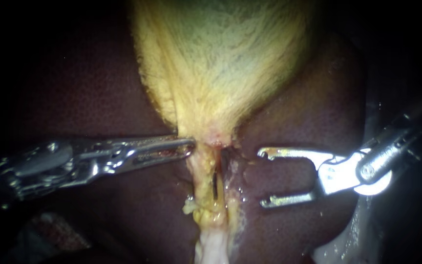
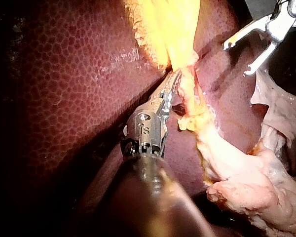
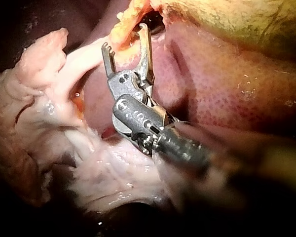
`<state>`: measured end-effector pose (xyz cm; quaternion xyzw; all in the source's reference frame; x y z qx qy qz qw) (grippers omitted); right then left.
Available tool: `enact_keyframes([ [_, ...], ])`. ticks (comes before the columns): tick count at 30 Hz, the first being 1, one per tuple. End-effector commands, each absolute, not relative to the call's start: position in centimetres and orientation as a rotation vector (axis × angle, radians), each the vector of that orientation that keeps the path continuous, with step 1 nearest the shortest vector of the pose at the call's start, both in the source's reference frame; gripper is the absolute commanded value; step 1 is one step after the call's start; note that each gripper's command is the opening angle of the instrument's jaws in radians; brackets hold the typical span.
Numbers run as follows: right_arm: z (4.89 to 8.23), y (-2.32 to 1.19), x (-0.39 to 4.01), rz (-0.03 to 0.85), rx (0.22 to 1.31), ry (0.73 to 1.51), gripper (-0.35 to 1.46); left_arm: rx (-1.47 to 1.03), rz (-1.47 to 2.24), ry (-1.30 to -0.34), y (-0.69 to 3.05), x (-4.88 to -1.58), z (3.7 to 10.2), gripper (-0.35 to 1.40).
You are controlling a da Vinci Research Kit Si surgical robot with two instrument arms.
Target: Going back first clip left tube
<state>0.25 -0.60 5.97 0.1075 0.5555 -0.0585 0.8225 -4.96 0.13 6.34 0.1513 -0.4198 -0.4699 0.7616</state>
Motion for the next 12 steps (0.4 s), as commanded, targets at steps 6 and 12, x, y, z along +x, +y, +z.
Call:
enact_keyframes([
  [6, 5.97, -0.60, 0.25, -0.124, 0.229, 1.182, 0.60, 0.329, -1.022, -0.913, 0.14, -4.95, 6.35, -0.16],
  [12, 5.98, -0.60, 0.25, -0.124, 0.229, 1.182, 0.60, 0.329, -1.022, -0.913, 0.15, -4.97, 6.37, -0.16],
])
